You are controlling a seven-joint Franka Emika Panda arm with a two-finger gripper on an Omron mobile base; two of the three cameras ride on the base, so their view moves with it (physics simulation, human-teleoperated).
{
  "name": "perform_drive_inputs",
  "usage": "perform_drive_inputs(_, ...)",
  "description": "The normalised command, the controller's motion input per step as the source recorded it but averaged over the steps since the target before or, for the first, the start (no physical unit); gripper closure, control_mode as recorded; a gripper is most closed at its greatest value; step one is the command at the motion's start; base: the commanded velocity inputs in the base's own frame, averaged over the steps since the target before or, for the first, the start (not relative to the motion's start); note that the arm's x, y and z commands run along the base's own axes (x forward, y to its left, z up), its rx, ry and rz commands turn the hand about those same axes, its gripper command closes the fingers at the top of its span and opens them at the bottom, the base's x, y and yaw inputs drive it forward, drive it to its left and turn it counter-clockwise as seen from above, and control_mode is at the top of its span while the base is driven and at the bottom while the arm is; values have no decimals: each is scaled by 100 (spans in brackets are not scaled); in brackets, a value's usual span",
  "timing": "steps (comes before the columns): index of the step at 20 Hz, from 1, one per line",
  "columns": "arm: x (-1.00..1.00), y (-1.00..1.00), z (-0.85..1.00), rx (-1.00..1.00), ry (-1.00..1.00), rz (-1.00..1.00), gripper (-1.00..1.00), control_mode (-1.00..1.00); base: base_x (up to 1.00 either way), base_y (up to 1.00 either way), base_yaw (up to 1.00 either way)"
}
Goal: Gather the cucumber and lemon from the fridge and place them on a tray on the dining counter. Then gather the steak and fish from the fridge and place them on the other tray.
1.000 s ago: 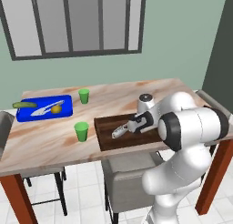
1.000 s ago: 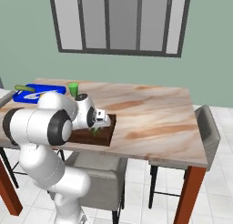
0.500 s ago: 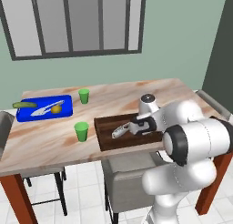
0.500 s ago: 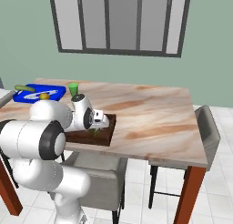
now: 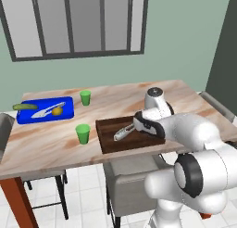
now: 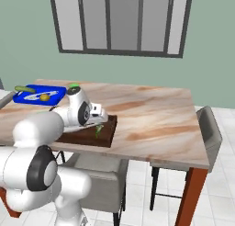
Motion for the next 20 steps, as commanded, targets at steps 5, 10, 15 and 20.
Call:
perform_drive_inputs(5,-30,0,61,0,0,-1,-100,-100,0,0,0)
perform_drive_inputs(10,-36,0,77,0,0,-5,-100,-100,0,0,0)
perform_drive_inputs(15,-42,0,82,0,0,-6,-100,-100,0,0,0)
perform_drive_inputs(20,-50,0,72,0,0,-7,-100,-100,0,0,0)
